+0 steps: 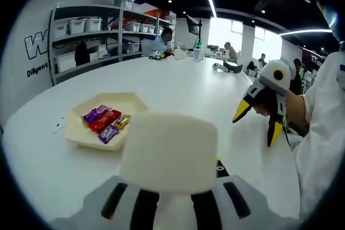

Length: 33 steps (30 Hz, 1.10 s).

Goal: Place the target food into the container with the food tongs after gripping and lifting it, then release it inside without dropping or visibly crushing the food.

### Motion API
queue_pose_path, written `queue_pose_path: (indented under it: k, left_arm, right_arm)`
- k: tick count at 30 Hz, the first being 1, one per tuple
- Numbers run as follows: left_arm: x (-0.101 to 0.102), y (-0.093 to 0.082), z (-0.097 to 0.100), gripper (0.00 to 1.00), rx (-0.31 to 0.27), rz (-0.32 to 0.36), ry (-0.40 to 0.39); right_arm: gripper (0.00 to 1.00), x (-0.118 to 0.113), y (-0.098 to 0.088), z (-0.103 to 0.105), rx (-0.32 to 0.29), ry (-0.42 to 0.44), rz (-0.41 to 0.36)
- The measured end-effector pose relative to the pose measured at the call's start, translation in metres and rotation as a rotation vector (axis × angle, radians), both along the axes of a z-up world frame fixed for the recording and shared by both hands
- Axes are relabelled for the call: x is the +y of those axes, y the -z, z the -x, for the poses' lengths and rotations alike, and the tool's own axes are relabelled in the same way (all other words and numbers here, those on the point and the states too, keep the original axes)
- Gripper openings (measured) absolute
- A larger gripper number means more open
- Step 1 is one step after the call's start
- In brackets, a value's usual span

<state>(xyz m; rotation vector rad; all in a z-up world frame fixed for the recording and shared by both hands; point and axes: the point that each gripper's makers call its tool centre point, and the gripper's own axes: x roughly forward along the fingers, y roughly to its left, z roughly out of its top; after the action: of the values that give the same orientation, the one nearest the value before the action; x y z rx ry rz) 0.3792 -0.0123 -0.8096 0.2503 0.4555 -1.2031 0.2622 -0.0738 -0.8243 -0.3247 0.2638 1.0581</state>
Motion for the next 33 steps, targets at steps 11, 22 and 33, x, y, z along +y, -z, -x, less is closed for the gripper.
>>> queue_pose_path:
  k: [11, 22, 33]
  left_arm:
    - [-0.009, -0.020, -0.007, 0.18, -0.020, 0.008, 0.036]
    - [-0.015, -0.033, -0.020, 0.18, -0.038, -0.003, 0.057]
    - [-0.021, -0.041, -0.034, 0.18, -0.053, -0.018, 0.068]
  right_arm:
    - [0.48, -0.001, -0.004, 0.000, 0.000, 0.029, -0.002]
    - [0.52, -0.015, -0.009, -0.010, 0.017, 0.116, -0.006]
    - [0.55, -0.025, -0.013, -0.015, 0.040, 0.166, -0.003]
